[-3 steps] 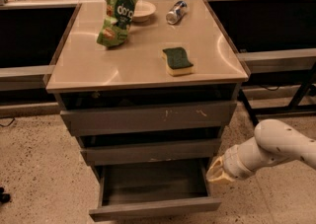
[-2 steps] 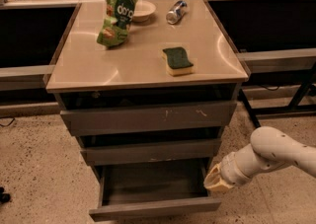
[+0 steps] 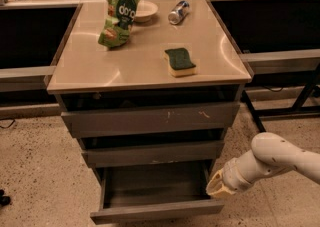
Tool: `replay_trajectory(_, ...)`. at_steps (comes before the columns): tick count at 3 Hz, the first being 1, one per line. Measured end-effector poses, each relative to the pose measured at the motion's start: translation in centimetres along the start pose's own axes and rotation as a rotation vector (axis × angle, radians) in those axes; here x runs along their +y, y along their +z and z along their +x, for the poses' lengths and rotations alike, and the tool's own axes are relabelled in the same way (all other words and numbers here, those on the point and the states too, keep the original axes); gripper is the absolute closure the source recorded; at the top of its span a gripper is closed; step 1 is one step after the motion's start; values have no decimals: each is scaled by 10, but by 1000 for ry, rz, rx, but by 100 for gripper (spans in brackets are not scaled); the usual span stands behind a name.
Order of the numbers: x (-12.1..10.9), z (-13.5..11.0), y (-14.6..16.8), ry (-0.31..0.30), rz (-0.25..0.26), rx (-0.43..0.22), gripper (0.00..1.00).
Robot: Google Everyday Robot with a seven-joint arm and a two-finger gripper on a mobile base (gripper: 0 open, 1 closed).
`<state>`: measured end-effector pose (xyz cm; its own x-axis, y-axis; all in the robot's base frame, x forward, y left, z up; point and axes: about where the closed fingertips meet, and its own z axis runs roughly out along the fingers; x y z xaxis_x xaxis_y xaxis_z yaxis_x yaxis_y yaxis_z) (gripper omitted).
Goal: Close bottom drawer
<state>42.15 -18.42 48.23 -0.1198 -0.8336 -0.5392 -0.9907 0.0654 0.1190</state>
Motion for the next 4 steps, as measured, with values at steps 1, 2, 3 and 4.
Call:
replay_trajectory(1, -5, 24, 43, -51, -11, -7, 100)
replay_trajectory(2, -16, 50, 100, -76, -31, -45, 100)
replay_trajectory(3, -31, 91, 168, -49, -99, -39, 100)
replay_trajectory(4, -19, 103, 202, -14, -134, -63, 100)
